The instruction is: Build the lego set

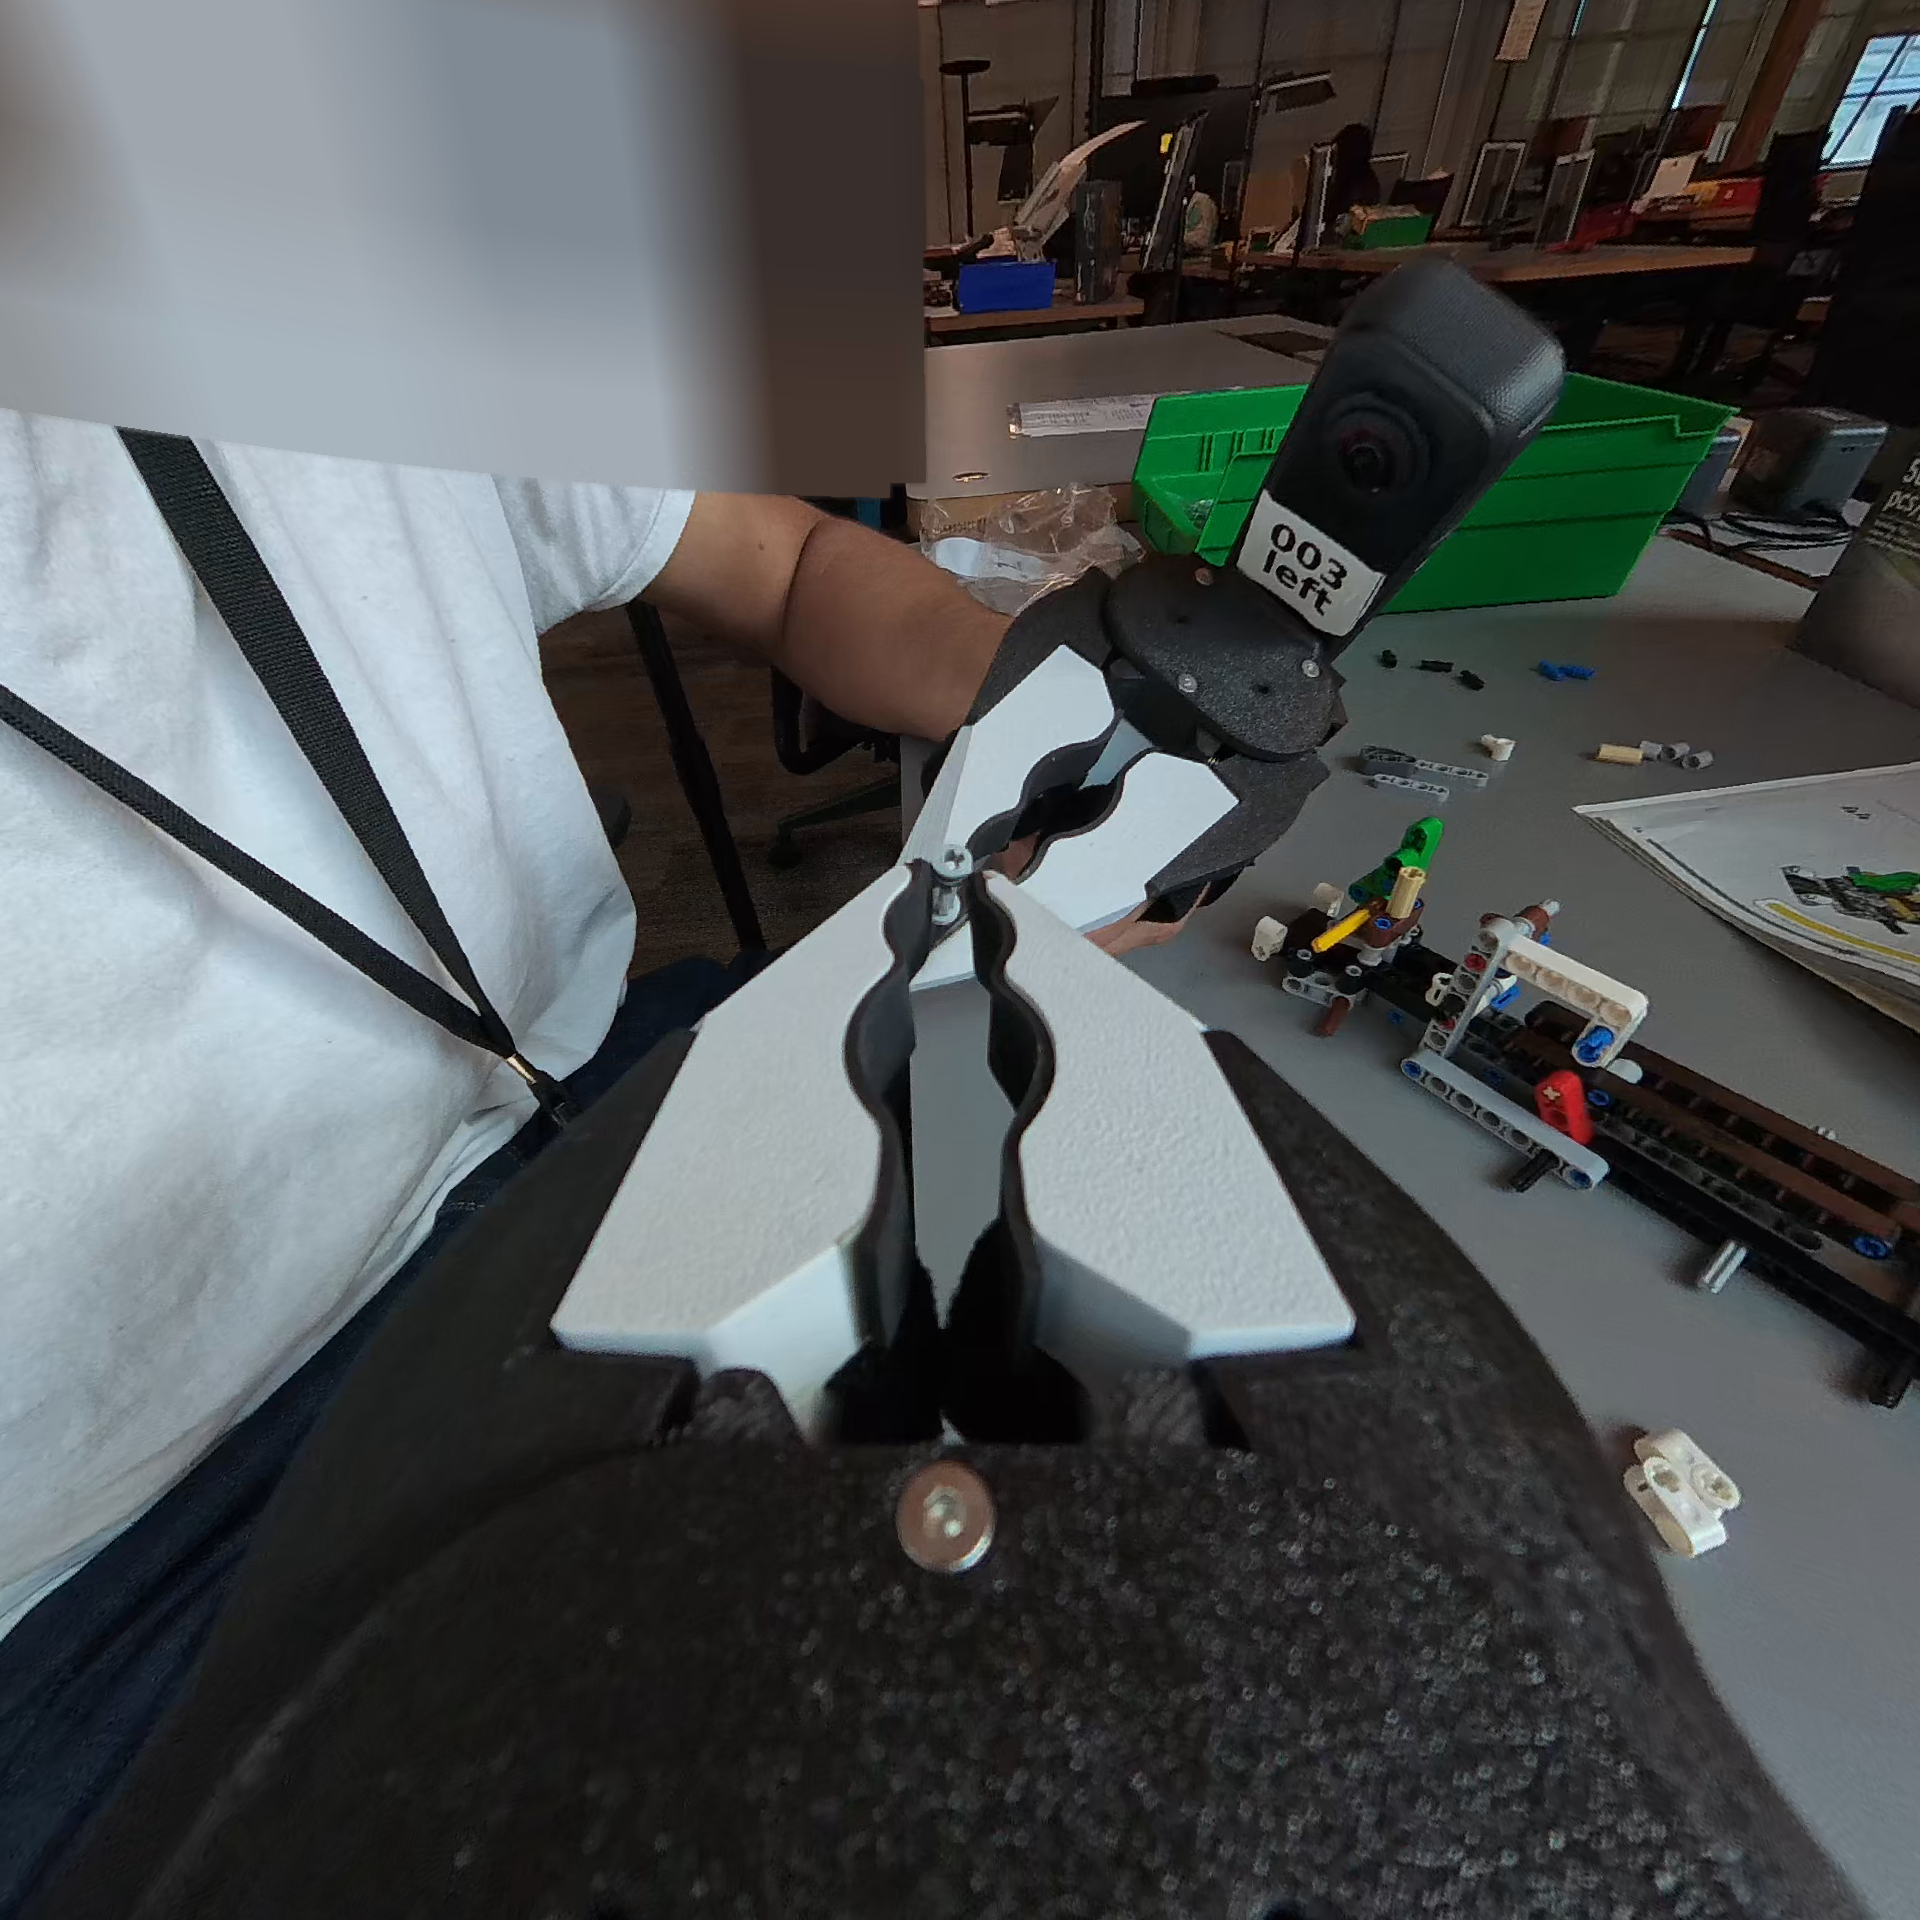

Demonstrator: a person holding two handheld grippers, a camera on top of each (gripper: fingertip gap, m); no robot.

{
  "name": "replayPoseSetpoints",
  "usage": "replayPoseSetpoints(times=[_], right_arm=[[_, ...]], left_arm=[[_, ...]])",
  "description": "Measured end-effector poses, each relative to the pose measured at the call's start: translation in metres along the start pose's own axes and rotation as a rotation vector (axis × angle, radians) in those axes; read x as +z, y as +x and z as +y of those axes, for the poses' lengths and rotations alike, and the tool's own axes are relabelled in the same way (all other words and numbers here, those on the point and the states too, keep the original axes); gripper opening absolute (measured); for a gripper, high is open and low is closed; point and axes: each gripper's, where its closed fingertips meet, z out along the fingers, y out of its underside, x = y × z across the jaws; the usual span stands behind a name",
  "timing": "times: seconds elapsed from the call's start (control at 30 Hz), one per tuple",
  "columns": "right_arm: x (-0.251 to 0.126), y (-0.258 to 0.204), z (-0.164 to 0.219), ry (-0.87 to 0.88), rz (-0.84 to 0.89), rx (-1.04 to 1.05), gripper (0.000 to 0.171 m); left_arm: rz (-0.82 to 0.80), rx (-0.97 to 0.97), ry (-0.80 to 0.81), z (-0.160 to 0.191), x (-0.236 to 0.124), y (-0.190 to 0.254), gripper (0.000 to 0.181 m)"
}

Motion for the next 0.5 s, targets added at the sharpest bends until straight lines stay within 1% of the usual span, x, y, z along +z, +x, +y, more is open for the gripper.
replayPoseSetpoints(times=[0.1, 0.17, 0.23, 0.27, 0.3, 0.37, 0.4, 0.43, 0.5], right_arm=[[-0.003, 0.003, -0.001, 0.013, 0.005, 0.004, 0.006], [-0.007, 0.010, 0.002, 0.008, 0.038, 0.006, 0.006], [-0.015, 0.022, 0.012, -0.027, 0.089, 0.023, 0.006], [-0.018, 0.029, 0.021, -0.063, 0.120, 0.047, 0.006], [-0.022, 0.037, 0.036, -0.136, 0.157, 0.072, 0.005], [-0.029, 0.045, 0.075, -0.358, 0.213, 0.067, 0.006], [-0.031, 0.046, 0.088, -0.433, 0.229, 0.046, 0.006], [-0.031, 0.047, 0.094, -0.469, 0.241, 0.030, 0.006], [-0.027, 0.043, 0.098, -0.482, 0.220, 0.047, 0.006]], left_arm=[[-0.001, -0.006, 0.007, -0.001, -0.001, -0.001, 0.001], [-0.009, -0.003, 0.006, -0.001, -0.002, -0.002, 0.001], [-0.072, 0.007, -0.029, 0.003, -0.004, -0.011, 0.001], [-0.127, 0.017, -0.061, 0.007, -0.006, -0.019, 0.001], [-0.183, 0.030, -0.090, 0.010, -0.009, -0.027, 0.001], [-0.303, 0.046, -0.141, 0.015, -0.014, -0.043, 0.001], [-0.380, 0.053, -0.174, 0.019, -0.017, -0.053, 0.001], [-0.445, 0.064, -0.203, 0.022, -0.019, -0.061, 0.002], [-0.527, 0.103, -0.259, 0.029, -0.020, -0.070, 0.002]])
